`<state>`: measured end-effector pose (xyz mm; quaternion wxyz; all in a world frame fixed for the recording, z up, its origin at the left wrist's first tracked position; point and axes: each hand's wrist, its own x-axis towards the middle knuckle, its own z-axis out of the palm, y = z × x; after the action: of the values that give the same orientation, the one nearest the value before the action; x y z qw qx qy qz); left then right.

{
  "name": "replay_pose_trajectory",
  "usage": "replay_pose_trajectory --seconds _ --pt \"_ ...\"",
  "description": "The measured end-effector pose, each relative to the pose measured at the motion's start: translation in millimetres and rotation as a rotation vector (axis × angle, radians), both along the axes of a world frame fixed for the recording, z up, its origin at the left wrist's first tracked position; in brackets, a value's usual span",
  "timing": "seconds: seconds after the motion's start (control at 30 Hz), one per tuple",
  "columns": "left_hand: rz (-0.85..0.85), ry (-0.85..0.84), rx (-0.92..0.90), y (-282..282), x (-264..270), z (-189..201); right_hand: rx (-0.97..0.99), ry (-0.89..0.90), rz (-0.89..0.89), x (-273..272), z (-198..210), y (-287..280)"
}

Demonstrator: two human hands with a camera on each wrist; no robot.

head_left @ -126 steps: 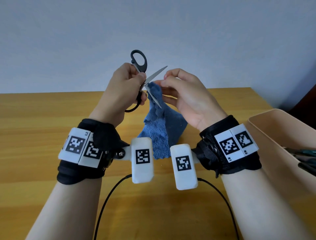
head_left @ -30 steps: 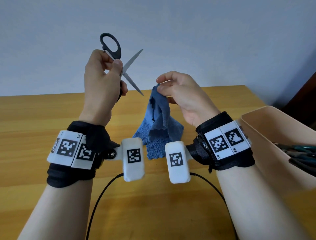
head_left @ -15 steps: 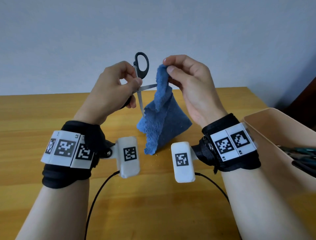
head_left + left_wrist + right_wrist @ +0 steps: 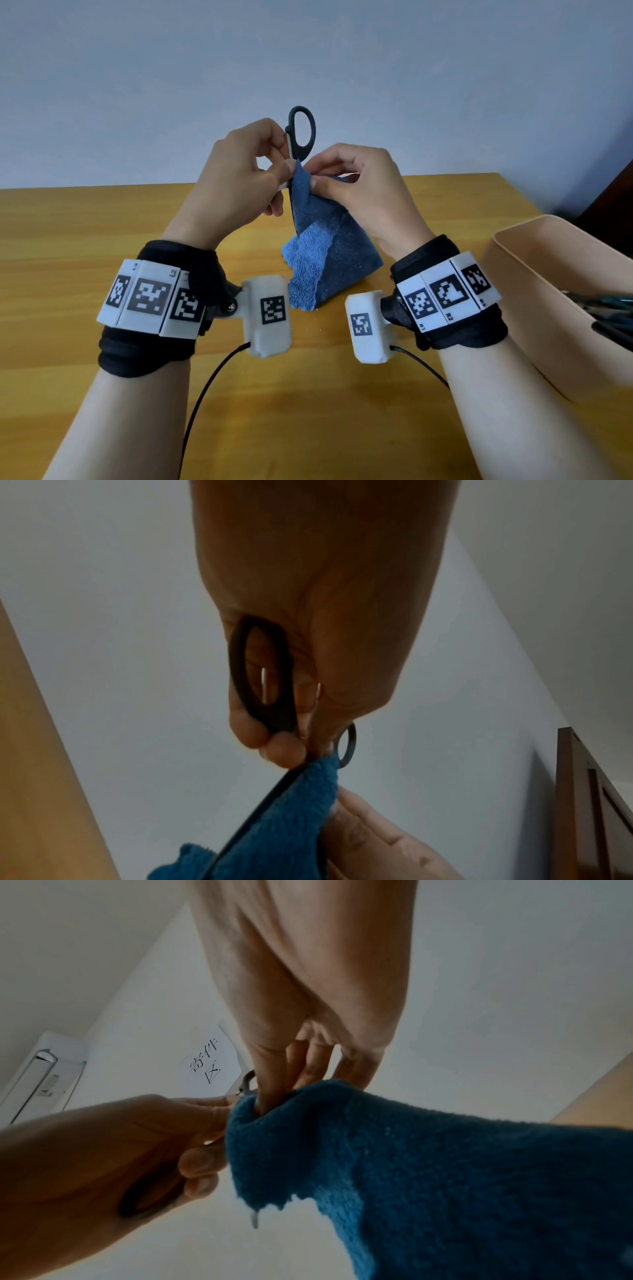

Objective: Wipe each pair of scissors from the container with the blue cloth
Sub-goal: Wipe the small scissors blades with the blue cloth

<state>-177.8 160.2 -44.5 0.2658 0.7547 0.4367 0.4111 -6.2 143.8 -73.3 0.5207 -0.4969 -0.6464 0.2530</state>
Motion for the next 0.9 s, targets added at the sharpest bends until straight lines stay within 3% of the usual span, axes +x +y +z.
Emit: replay_pose_trajectory --seconds 0.47,0.6,0.9 --pt "-0.064 0.049 -0.021 -1 -5 2 -0.223 -0.058 0.151 1 9 -8" --pt "-0.069 0.009 -0.059 -2 -11 4 -0.275 -0.081 0.101 5 14 -11" --pt "-0.167 -0.002 -0.051 -7 -1 5 -0.246 0.075 0.142 6 19 -16"
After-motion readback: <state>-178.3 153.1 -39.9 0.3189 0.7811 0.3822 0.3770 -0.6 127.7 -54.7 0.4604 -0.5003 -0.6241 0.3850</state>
